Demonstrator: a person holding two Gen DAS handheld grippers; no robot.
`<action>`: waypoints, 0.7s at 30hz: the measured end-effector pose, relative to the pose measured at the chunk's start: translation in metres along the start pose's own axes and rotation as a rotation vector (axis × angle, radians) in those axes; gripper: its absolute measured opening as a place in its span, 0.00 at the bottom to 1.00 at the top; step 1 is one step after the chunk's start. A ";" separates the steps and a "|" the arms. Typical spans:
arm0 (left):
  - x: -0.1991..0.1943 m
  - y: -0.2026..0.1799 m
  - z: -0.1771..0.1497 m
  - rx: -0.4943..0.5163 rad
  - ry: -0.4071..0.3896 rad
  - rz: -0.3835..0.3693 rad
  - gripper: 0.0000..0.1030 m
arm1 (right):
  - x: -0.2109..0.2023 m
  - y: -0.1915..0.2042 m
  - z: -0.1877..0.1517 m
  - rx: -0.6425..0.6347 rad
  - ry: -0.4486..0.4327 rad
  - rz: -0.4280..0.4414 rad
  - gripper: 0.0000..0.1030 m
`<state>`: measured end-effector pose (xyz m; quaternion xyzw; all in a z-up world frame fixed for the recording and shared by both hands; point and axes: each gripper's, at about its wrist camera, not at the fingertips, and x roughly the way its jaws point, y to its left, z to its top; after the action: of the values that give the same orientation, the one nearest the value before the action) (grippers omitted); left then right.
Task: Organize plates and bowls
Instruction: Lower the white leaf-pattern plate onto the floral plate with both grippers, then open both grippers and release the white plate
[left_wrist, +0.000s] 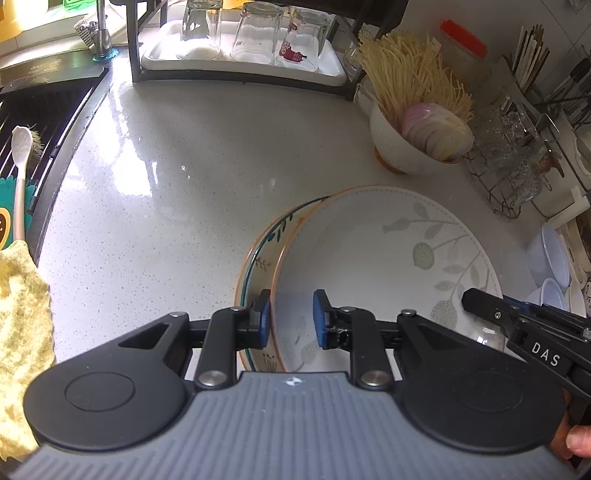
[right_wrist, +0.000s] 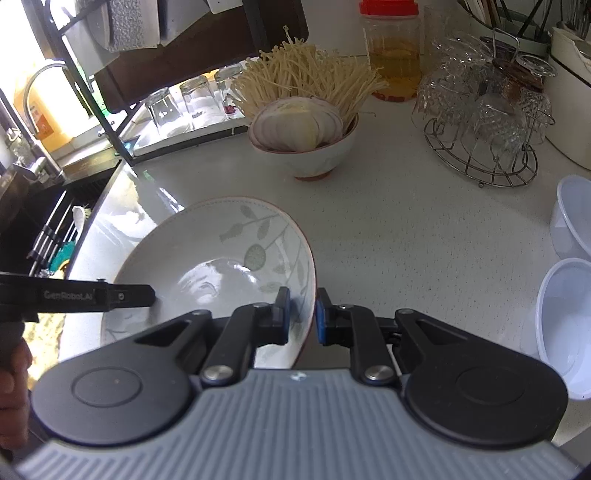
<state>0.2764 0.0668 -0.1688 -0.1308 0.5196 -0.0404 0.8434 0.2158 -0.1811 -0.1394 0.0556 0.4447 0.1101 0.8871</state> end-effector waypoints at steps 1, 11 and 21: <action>0.000 0.000 0.001 -0.001 0.001 0.000 0.26 | 0.001 0.000 0.000 0.002 0.002 0.001 0.17; -0.018 0.017 0.001 -0.099 0.003 -0.040 0.29 | 0.014 0.003 -0.004 0.031 0.031 0.036 0.20; -0.035 0.016 -0.008 -0.116 -0.038 -0.009 0.37 | 0.013 -0.001 0.003 0.042 0.008 0.058 0.20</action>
<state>0.2523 0.0878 -0.1461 -0.1827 0.5042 -0.0117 0.8439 0.2263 -0.1783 -0.1478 0.0869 0.4486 0.1268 0.8804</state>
